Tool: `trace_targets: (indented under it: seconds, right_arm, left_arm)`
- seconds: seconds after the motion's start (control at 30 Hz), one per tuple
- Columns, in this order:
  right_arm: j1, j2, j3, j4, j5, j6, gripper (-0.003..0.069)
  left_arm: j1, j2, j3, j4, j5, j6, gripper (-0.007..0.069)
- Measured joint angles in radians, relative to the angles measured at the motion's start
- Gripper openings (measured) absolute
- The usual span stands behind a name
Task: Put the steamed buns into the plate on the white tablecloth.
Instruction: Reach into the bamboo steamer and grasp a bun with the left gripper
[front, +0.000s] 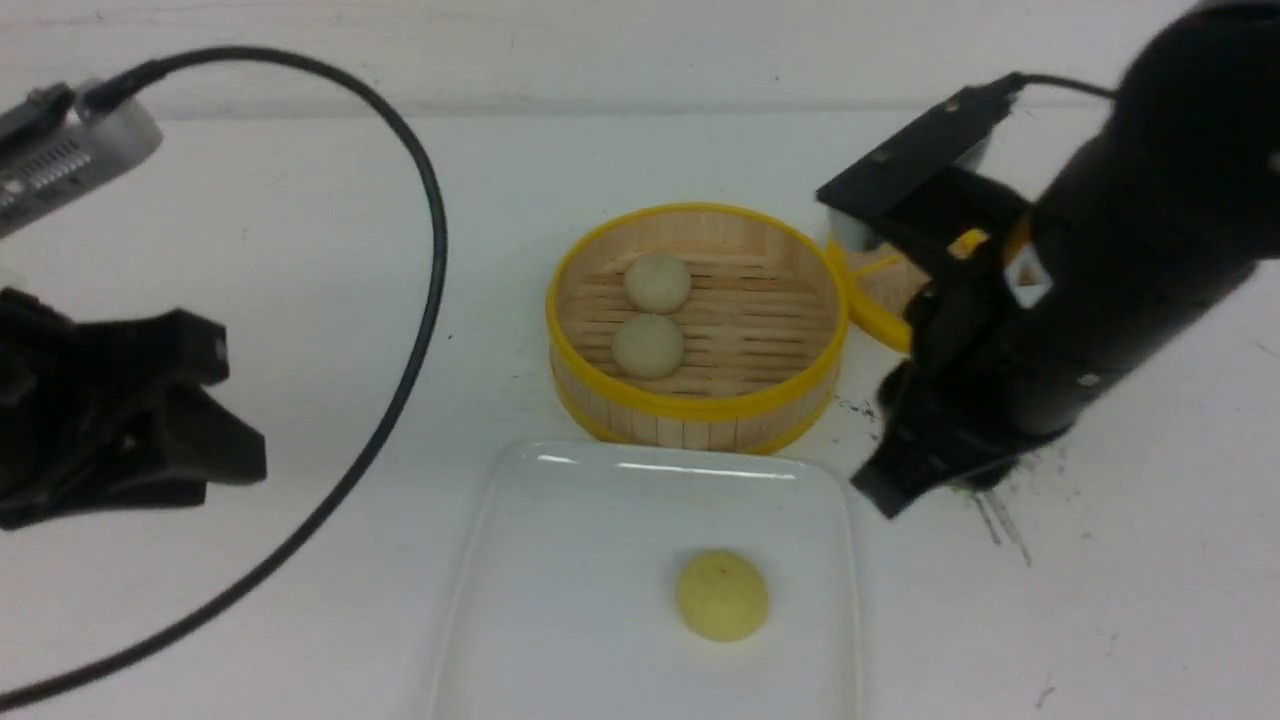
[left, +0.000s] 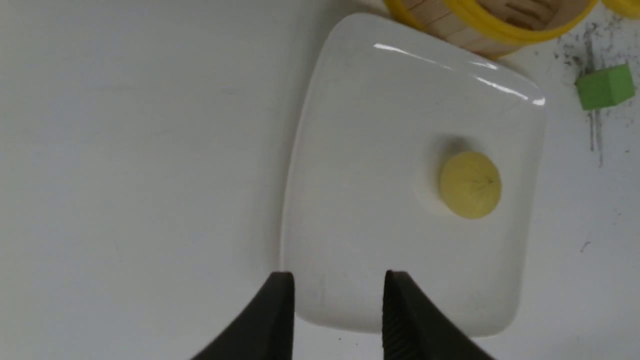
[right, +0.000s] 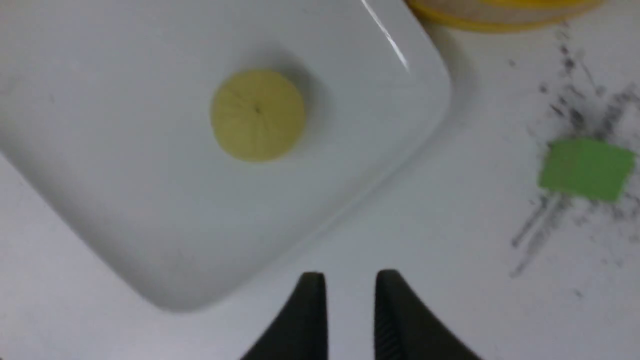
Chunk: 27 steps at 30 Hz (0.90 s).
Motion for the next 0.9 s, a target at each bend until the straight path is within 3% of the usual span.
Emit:
trace_targets:
  seconds: [0.07, 0.13, 0.33, 0.5, 0.63, 0.9]
  right_arm:
    - [0.0, -0.059, 0.041, -0.034, 0.023, 0.04, 0.0022]
    - [0.0, -0.152, 0.13, -0.078, 0.033, 0.094, -0.0014]
    - [0.0, -0.299, 0.326, -0.162, 0.039, 0.182, -0.0015]
    - [0.0, -0.421, 0.501, -0.26, 0.041, 0.289, -0.0015]
    - [0.0, -0.501, 0.589, -0.311, 0.036, 0.349, -0.0015]
    - [0.0, -0.535, 0.62, -0.313, -0.011, 0.354, -0.0015]
  left_arm:
    - [-0.001, 0.038, -0.039, -0.013, 0.02, 0.001, 0.0286]
    - [-0.03, 0.101, -0.091, -0.018, 0.029, 0.011, 0.0286]
    - [-0.17, 0.261, -0.194, -0.014, 0.031, 0.015, 0.0287]
    - [-0.325, 0.495, -0.4, 0.037, 0.012, -0.011, 0.0294]
    - [-0.43, 0.725, -0.644, 0.142, 0.008, -0.041, 0.0342]
    - [-0.532, 1.027, -0.988, 0.358, 0.055, -0.075, 0.043]
